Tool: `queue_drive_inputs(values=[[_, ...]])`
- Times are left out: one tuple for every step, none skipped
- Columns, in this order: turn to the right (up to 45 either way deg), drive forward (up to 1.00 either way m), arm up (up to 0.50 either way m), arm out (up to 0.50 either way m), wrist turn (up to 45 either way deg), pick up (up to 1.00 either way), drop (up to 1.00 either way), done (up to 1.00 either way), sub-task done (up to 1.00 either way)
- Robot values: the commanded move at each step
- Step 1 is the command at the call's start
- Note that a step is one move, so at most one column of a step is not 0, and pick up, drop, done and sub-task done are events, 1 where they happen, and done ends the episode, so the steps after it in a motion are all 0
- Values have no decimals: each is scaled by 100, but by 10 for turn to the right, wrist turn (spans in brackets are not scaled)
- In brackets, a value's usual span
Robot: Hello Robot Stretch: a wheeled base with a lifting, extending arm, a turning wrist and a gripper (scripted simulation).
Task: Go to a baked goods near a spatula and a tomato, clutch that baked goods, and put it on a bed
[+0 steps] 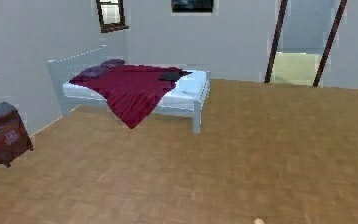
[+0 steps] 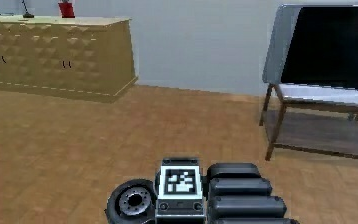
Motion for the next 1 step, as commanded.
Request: queue_drive_inputs(values=[[30,0,0,0,0,0,0,0,0]])
